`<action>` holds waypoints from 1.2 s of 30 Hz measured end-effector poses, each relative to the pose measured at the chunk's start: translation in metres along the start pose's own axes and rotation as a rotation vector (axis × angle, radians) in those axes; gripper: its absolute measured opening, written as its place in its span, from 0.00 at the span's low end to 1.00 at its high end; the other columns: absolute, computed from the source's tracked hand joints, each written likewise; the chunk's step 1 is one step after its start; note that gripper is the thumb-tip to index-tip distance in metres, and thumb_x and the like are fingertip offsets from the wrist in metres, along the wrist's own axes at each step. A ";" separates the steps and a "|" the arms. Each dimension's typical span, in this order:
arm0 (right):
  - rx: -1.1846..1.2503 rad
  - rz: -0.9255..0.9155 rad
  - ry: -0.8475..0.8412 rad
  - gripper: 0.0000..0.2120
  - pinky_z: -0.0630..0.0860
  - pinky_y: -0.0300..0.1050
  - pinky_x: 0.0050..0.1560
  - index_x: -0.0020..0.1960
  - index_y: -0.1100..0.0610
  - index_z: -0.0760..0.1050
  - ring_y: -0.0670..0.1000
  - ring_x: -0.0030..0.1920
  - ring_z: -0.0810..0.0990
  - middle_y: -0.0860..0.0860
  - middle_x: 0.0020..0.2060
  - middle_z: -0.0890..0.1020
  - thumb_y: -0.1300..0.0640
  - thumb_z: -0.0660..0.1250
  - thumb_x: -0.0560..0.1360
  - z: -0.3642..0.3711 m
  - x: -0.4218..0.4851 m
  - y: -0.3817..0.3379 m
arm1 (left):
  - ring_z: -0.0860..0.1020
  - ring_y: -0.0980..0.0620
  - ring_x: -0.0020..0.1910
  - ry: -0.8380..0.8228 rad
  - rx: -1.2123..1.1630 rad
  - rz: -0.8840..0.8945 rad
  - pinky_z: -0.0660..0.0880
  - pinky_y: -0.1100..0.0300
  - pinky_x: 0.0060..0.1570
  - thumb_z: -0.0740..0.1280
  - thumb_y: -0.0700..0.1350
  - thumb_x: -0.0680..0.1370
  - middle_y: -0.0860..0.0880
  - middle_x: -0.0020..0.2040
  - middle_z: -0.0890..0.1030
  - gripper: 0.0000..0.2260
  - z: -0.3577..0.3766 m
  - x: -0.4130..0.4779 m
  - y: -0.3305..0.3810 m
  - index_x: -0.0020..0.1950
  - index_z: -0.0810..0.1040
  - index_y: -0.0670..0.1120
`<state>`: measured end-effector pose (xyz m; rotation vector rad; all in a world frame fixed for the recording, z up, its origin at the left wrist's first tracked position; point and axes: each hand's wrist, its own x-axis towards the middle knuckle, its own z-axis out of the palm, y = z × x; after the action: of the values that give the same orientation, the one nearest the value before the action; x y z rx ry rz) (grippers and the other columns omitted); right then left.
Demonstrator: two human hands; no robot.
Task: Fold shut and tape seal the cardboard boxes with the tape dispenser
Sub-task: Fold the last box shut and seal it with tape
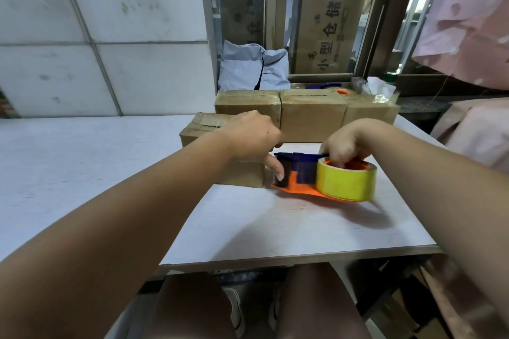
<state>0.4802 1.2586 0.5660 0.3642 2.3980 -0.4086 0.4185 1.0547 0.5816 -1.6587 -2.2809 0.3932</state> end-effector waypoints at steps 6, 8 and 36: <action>0.286 -0.041 -0.073 0.09 0.81 0.44 0.39 0.48 0.62 0.78 0.52 0.36 0.83 0.55 0.37 0.84 0.72 0.62 0.76 0.008 0.001 0.031 | 0.76 0.52 0.52 0.085 -0.030 -0.031 0.68 0.59 0.41 0.61 0.70 0.71 0.54 0.50 0.81 0.28 0.008 -0.004 0.000 0.57 0.76 0.49; 0.363 -0.072 -0.076 0.07 0.81 0.44 0.37 0.48 0.62 0.78 0.51 0.35 0.83 0.55 0.37 0.84 0.70 0.65 0.74 0.011 0.000 0.037 | 0.77 0.51 0.52 0.112 -0.049 -0.078 0.69 0.58 0.42 0.61 0.69 0.72 0.54 0.50 0.81 0.27 0.009 -0.004 0.003 0.59 0.76 0.50; 1.109 -0.395 -0.230 0.25 0.80 0.57 0.49 0.47 0.66 0.82 0.61 0.45 0.83 0.64 0.45 0.81 0.58 0.83 0.54 0.035 -0.001 0.058 | 0.75 0.43 0.52 0.016 -0.163 -0.882 0.68 0.54 0.42 0.48 0.58 0.82 0.45 0.54 0.78 0.22 0.013 -0.044 -0.026 0.57 0.77 0.47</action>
<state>0.5221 1.2978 0.5299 0.2743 1.7925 -1.8458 0.4038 1.0040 0.5763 -0.5567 -2.7836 -0.0177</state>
